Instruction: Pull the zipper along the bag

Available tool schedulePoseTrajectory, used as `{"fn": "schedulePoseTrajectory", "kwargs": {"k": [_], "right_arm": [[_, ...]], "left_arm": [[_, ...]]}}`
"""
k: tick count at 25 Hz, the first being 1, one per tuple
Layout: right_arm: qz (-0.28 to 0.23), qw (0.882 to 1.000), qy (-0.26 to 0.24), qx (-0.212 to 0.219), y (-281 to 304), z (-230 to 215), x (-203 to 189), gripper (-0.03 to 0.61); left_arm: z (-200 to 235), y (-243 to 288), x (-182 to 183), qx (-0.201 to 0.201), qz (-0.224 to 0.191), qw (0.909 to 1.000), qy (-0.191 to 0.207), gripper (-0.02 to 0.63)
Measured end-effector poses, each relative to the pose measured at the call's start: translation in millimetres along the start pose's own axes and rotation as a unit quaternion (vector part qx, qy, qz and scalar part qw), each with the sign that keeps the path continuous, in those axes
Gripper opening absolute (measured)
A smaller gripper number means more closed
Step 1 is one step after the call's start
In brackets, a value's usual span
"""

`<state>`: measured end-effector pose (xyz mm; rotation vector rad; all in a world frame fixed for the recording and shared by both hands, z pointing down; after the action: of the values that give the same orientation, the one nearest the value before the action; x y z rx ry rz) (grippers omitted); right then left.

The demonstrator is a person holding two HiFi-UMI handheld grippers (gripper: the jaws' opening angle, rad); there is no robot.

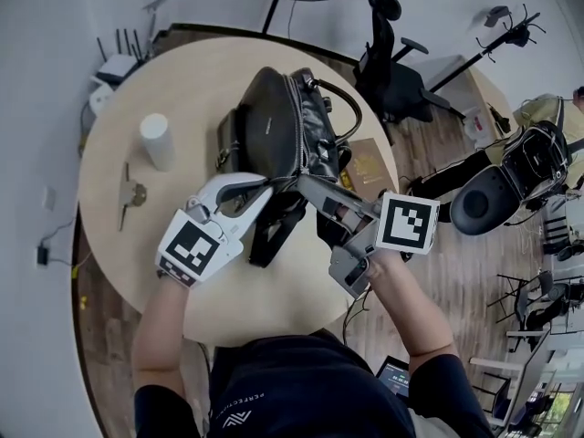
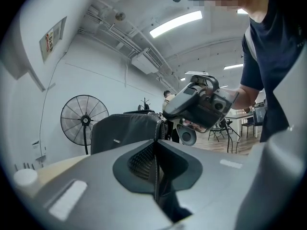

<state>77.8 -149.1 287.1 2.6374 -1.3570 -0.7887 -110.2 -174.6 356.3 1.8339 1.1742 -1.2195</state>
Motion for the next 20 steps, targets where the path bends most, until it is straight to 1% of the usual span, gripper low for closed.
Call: {"fn": "schedulePoseTrajectory", "kwargs": {"k": [3, 8, 12, 20], "right_arm": [[0.004, 1.0, 0.005, 0.002, 1.6, 3.6, 5.7, 0.012], [0.007, 0.999, 0.032, 0.002, 2.2, 4.4, 11.5, 0.012], [0.003, 1.0, 0.02, -0.012, 2.9, 8.8, 22.1, 0.012], [0.014, 1.0, 0.017, -0.019, 11.2, 12.7, 34.1, 0.012]], "left_arm": [[0.3, 0.3, -0.8, -0.007, -0.003, 1.0, 0.0, 0.032], [1.4, 0.3, -1.0, -0.016, -0.007, 0.9998, -0.001, 0.032], [0.2, 1.9, 0.7, -0.028, -0.003, 0.9995, 0.012, 0.031], [-1.0, 0.7, -0.3, -0.027, -0.002, 0.9996, 0.013, 0.031]]}}
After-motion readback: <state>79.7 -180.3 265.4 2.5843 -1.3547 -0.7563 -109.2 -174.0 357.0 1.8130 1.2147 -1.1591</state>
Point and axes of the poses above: the fingertips, and each gripper's own axes: y forward along the fingers, z to its left, x out of its top, the point moved 10 cm from there along -y, backward along the fingers, and after that the axes turned 15 degrees about y, right-handed, at the moved point
